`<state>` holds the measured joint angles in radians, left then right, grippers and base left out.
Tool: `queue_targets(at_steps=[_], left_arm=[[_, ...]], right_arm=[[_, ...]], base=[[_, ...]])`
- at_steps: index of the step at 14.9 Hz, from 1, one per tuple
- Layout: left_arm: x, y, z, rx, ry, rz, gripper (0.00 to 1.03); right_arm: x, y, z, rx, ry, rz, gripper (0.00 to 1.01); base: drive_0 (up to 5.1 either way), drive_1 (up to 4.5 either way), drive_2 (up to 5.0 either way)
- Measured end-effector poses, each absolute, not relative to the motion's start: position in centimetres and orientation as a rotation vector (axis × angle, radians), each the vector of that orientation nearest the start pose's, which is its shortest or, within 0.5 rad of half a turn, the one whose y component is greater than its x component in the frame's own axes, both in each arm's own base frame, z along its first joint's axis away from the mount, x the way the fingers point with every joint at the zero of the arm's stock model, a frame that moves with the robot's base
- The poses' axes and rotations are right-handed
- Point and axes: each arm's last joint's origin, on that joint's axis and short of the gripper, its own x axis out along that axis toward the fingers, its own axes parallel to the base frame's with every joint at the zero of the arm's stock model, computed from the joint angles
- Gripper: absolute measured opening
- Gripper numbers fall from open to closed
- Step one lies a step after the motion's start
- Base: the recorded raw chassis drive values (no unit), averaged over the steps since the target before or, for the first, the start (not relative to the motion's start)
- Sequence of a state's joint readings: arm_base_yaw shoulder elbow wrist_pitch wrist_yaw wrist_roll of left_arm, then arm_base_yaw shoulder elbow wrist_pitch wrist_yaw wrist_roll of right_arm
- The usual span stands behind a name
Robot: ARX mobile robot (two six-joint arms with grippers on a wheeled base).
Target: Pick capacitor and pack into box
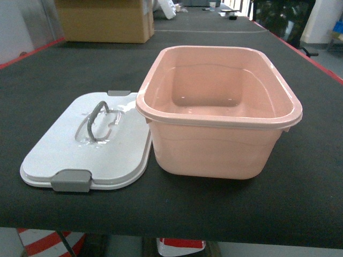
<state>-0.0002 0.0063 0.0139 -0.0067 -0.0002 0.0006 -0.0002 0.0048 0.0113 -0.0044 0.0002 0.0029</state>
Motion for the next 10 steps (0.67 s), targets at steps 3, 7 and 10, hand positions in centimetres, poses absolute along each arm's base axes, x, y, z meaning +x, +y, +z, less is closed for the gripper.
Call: queue_targets(at_steps=[3, 7, 10], left_arm=[[9.72, 0.0, 16.71, 0.001, -0.001, 0.0, 0.44], [9.72, 0.0, 16.71, 0.001, -0.001, 0.0, 0.44], [9.72, 0.0, 16.71, 0.0, -0.001, 0.0, 0.44]], right_arm=[[9.73, 0.0, 16.65, 0.002, -0.002, 0.0, 0.98], [9.73, 0.0, 16.65, 0.003, -0.002, 0.0, 0.98], [9.73, 0.0, 16.65, 0.003, -0.002, 0.0, 0.98]], base=[[0.0, 0.0, 0.0], [0.0, 0.0, 0.0], [0.0, 0.0, 0.0]])
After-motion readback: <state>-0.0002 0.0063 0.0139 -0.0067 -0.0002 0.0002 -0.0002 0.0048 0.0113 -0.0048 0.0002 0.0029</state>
